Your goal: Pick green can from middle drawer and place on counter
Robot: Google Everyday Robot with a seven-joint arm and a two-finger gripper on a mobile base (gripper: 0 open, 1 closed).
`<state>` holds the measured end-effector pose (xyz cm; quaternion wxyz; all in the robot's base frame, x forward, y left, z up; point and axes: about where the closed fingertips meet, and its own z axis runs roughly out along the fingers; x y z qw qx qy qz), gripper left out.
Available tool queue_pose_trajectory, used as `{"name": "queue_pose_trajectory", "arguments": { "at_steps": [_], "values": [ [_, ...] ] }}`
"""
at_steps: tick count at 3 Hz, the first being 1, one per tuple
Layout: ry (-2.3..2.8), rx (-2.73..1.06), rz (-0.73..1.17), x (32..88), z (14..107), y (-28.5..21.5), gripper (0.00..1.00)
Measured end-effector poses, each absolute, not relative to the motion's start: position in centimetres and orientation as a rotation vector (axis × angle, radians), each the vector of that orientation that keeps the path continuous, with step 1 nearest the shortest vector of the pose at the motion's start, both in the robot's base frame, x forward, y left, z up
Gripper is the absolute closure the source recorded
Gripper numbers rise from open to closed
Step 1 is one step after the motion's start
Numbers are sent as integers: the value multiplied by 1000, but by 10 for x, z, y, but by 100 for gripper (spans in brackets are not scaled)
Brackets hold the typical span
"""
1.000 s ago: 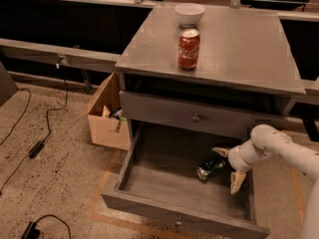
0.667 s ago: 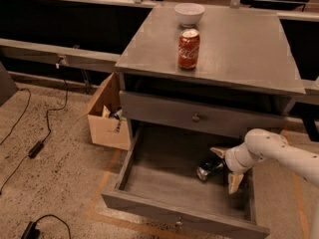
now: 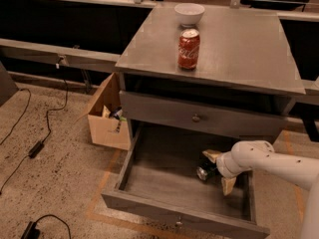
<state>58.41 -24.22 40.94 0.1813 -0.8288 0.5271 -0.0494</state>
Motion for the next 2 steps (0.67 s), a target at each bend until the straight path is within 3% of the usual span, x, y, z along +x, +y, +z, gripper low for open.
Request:
{"name": "queue_pose_trajectory", "arguments": {
  "at_steps": [2],
  "values": [
    [1477,-2383,-111,608,397,-248,0]
  ]
}}
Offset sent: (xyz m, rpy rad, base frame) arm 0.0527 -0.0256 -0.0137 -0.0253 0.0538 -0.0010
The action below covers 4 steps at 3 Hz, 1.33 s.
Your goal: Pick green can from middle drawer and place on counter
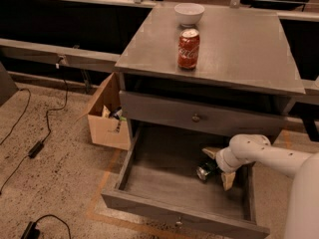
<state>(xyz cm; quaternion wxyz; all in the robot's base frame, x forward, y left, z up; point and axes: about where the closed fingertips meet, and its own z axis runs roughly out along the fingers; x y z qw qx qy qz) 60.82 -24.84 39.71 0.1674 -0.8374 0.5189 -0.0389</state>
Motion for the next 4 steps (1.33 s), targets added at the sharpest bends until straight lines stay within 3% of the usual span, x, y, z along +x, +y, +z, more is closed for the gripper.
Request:
{"name": "queue_pose_trajectory", "arguments": {
  "at_steps": [1,2,4],
  "values": [
    [1491,-2404,-89,617,388,-253,0],
    [1499,-2422,-55,618,378,-250,18],
    [1483,-2460,25,606,381,-241,64]
  ]
}}
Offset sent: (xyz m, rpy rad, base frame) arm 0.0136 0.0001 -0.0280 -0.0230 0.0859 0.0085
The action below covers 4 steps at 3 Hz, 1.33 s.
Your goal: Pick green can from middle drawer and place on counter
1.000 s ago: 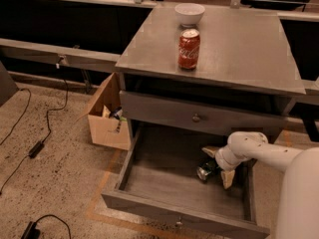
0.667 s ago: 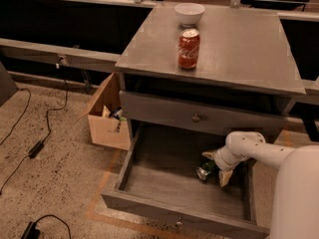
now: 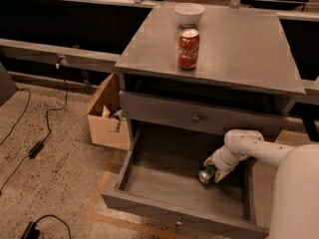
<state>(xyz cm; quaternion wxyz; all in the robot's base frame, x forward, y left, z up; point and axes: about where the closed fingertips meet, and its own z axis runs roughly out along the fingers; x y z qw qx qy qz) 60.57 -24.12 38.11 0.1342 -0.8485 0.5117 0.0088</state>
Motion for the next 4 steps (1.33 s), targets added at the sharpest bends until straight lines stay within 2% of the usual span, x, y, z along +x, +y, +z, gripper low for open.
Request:
{"name": "queue_pose_trajectory", "arguments": {
  "at_steps": [1,2,4],
  "values": [
    [1526,-2429,2,587,417,-249,88],
    [1651,-2364,-94,558,463,-268,100],
    [1949,-1999,-181,498,565,-278,100]
  ]
}}
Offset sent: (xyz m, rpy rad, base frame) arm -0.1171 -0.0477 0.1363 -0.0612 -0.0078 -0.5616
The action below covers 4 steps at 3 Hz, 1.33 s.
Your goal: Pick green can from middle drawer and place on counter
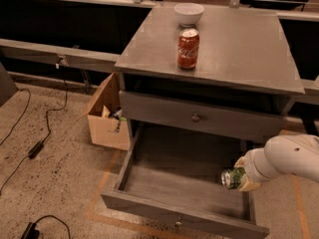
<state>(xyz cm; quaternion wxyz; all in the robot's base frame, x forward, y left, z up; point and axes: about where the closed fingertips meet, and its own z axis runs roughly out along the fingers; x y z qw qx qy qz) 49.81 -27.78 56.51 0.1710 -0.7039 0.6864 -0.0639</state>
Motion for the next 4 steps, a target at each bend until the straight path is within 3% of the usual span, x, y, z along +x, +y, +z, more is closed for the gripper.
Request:
{"name": "queue_pose_trajectory", "arguments": {
  "at_steps": [4],
  "values": [
    [1348,-2129,-551,492,813,-264,100]
  ]
}}
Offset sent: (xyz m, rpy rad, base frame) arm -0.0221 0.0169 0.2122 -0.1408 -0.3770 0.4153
